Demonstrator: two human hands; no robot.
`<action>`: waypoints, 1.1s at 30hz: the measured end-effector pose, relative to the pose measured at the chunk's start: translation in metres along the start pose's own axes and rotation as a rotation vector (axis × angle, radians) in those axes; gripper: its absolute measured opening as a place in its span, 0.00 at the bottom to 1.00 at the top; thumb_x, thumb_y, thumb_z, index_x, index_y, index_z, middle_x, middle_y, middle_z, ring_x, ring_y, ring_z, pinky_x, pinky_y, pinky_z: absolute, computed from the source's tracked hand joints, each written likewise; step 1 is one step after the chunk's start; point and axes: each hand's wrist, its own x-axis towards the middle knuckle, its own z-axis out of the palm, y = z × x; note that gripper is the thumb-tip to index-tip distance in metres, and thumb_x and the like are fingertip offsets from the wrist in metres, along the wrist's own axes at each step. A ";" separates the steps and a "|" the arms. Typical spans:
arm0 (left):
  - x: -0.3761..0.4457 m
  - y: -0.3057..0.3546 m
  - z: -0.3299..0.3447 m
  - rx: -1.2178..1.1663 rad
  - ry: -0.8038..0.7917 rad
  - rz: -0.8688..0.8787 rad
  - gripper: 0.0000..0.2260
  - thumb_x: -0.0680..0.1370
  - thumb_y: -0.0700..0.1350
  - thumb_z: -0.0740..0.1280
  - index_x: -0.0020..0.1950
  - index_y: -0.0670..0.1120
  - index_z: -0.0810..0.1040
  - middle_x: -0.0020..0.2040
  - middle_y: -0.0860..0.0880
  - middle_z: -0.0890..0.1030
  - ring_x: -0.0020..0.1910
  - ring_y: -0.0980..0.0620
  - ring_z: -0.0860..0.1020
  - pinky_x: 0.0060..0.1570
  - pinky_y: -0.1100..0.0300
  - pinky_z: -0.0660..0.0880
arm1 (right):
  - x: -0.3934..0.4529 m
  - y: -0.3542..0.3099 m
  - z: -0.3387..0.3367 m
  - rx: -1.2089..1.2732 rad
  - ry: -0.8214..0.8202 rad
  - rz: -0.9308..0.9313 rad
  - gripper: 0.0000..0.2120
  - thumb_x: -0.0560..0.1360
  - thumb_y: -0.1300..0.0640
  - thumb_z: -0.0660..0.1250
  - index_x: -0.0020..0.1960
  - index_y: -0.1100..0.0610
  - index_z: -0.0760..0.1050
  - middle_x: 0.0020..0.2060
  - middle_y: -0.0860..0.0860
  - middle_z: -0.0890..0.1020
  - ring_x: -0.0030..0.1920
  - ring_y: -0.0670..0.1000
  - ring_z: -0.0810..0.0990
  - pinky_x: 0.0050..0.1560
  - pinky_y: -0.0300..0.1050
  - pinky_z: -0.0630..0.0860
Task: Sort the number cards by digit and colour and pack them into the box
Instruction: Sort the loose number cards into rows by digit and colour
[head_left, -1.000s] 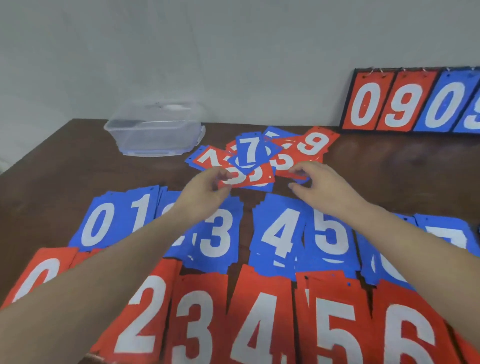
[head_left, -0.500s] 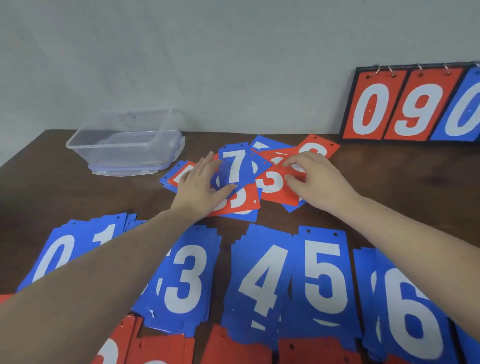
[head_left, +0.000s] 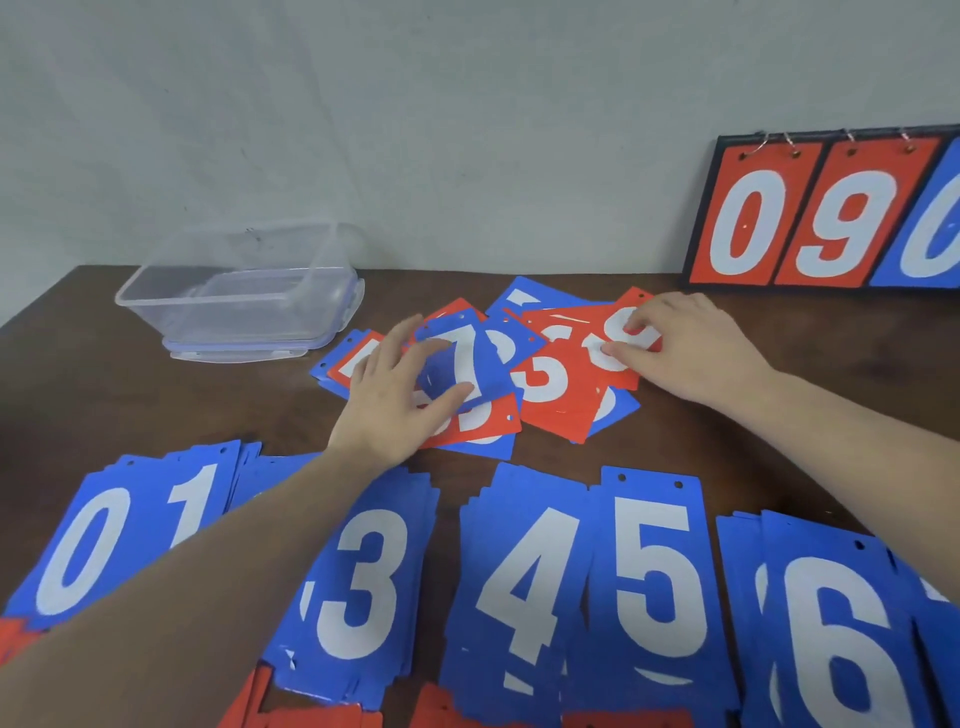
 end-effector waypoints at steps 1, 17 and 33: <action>0.001 0.000 0.000 -0.008 -0.020 -0.026 0.28 0.76 0.70 0.60 0.73 0.60 0.68 0.81 0.56 0.56 0.78 0.53 0.58 0.75 0.48 0.53 | 0.001 0.002 0.001 0.045 -0.001 0.038 0.31 0.73 0.28 0.61 0.64 0.49 0.74 0.70 0.52 0.74 0.69 0.56 0.71 0.67 0.56 0.71; 0.005 0.011 -0.005 0.041 -0.138 -0.153 0.33 0.75 0.67 0.67 0.77 0.57 0.64 0.74 0.52 0.71 0.72 0.49 0.68 0.75 0.46 0.61 | -0.017 0.010 0.009 0.364 0.054 0.044 0.42 0.72 0.39 0.74 0.78 0.46 0.58 0.71 0.51 0.74 0.68 0.55 0.75 0.67 0.58 0.75; -0.027 0.061 -0.045 -0.524 0.140 -0.184 0.19 0.77 0.43 0.74 0.62 0.59 0.73 0.58 0.62 0.76 0.51 0.61 0.79 0.41 0.70 0.78 | -0.071 -0.018 -0.033 1.178 -0.176 0.184 0.28 0.68 0.61 0.81 0.62 0.42 0.77 0.60 0.50 0.80 0.58 0.52 0.83 0.55 0.52 0.83</action>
